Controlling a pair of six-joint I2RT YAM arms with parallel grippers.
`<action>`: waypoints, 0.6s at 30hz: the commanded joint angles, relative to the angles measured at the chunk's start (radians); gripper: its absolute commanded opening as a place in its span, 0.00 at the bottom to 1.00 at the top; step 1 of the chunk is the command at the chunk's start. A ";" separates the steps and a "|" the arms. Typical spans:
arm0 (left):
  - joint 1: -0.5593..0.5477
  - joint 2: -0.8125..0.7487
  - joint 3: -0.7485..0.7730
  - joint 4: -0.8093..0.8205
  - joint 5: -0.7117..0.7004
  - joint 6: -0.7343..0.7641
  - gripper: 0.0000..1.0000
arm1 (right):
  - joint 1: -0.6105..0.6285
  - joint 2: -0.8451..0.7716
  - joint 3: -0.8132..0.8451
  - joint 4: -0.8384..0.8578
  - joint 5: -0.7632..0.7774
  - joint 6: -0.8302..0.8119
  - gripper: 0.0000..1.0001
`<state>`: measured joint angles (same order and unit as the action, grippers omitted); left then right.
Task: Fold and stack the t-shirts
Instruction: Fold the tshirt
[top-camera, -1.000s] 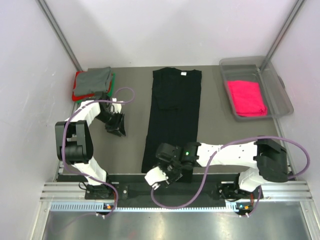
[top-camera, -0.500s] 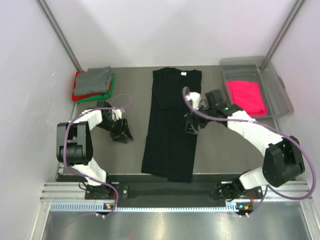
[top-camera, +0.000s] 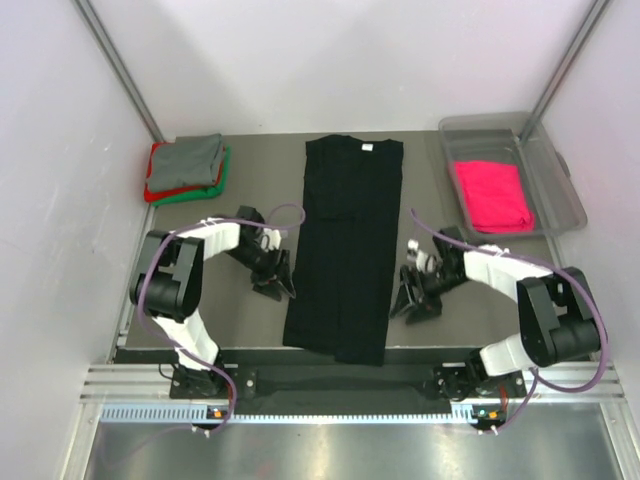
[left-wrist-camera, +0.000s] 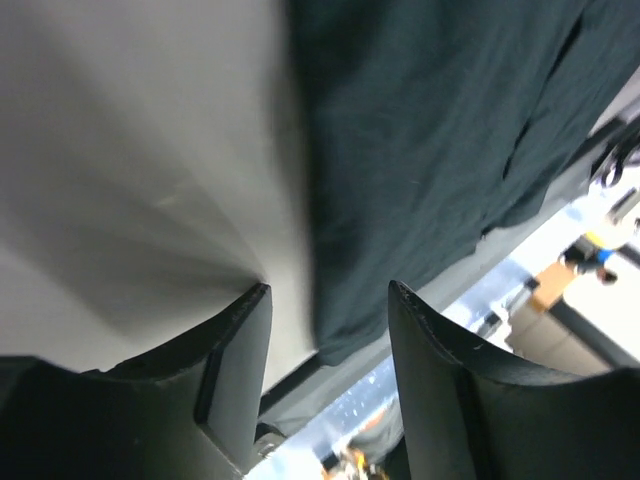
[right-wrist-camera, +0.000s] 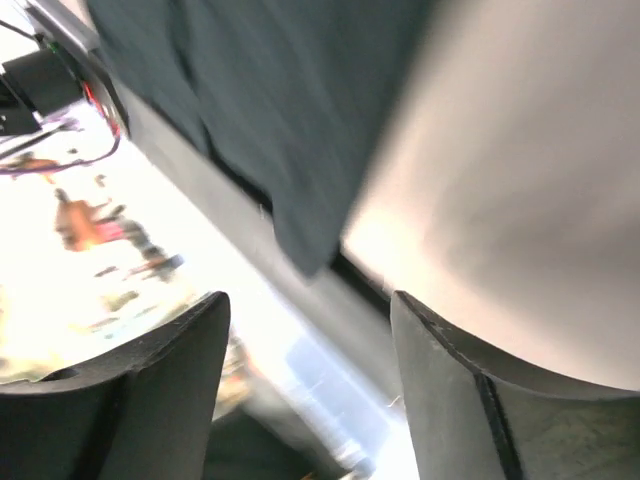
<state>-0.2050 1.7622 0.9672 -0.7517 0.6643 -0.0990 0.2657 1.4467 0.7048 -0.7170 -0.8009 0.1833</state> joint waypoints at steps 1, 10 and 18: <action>-0.065 0.034 0.013 -0.009 -0.026 -0.030 0.55 | 0.004 -0.052 -0.132 -0.003 -0.084 0.240 0.64; -0.105 0.037 -0.033 -0.038 -0.081 -0.113 0.55 | 0.153 0.032 -0.113 0.185 -0.044 0.390 0.62; -0.105 -0.030 -0.113 -0.021 -0.105 -0.177 0.52 | 0.219 0.092 -0.076 0.251 0.043 0.433 0.64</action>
<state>-0.3065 1.7557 0.8925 -0.8028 0.6460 -0.2558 0.4664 1.5276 0.5945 -0.5133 -0.7998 0.5755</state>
